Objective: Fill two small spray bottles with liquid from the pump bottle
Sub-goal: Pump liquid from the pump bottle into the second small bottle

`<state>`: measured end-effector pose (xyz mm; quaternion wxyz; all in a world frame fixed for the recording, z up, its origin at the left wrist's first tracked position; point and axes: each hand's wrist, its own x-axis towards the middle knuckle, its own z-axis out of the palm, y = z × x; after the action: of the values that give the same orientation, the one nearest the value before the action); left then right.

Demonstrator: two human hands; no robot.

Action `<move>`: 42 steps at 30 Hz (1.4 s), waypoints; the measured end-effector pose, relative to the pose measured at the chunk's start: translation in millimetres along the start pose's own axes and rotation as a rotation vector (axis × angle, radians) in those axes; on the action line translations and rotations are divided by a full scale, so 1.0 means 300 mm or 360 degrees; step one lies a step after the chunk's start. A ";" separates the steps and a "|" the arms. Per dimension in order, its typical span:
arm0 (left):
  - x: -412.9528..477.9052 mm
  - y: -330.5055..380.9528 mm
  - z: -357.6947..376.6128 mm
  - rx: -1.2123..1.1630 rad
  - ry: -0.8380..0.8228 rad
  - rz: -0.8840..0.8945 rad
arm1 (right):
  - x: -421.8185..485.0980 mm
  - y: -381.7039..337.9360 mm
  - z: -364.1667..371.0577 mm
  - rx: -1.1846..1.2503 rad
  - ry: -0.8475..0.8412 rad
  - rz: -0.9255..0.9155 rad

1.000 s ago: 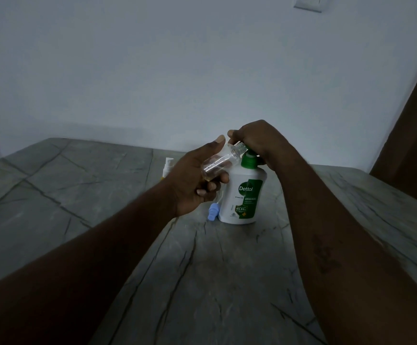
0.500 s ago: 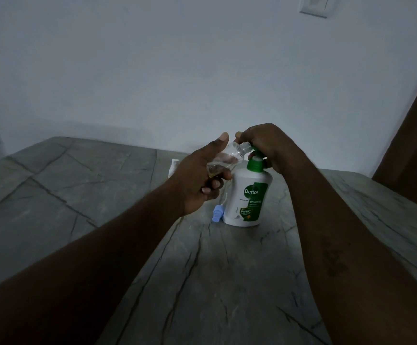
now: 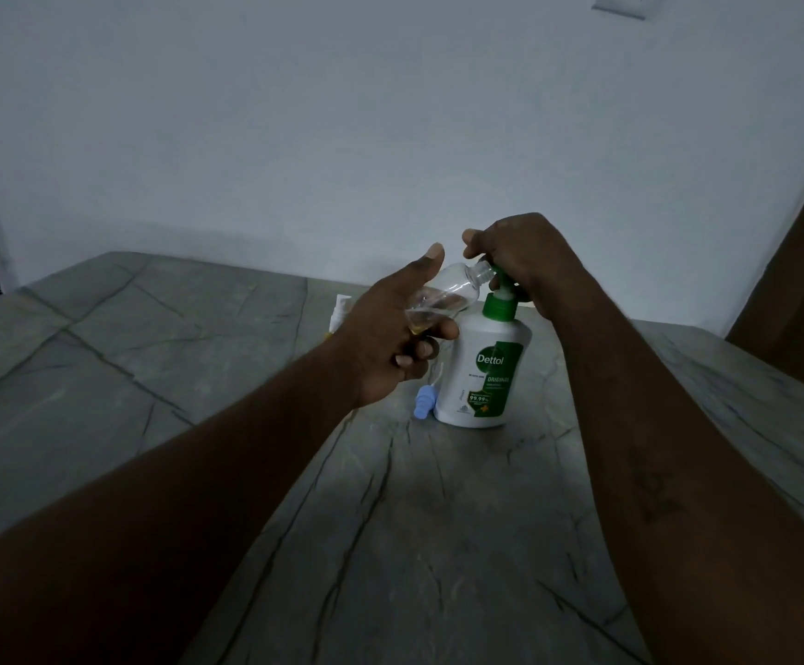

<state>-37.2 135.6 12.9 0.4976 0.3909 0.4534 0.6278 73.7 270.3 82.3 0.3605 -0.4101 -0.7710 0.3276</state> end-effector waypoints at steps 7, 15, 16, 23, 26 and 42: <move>-0.001 -0.001 0.006 0.0004 0.0002 0.0007 | -0.017 0.012 -0.001 0.0111 -0.0172 0.0119; 0.000 -0.005 0.004 0.0043 0.0031 -0.0018 | -0.033 0.031 0.008 0.0198 -0.0217 0.0212; 0.000 -0.006 0.004 0.0041 0.0028 -0.0013 | -0.033 0.030 0.008 0.0218 -0.0214 0.0207; 0.003 -0.004 0.003 0.0021 0.0027 -0.0006 | -0.020 0.016 -0.003 0.0006 -0.0086 0.0064; 0.007 0.002 0.001 0.0001 0.0002 0.0022 | -0.019 0.000 -0.016 -0.0069 0.0052 -0.0122; -0.002 -0.003 0.000 0.0034 0.0026 0.0005 | -0.015 0.025 0.012 0.0034 -0.0073 0.0118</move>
<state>-36.7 135.0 12.2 0.4886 0.3917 0.4636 0.6269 75.4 269.0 73.1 0.3348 -0.4269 -0.7597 0.3584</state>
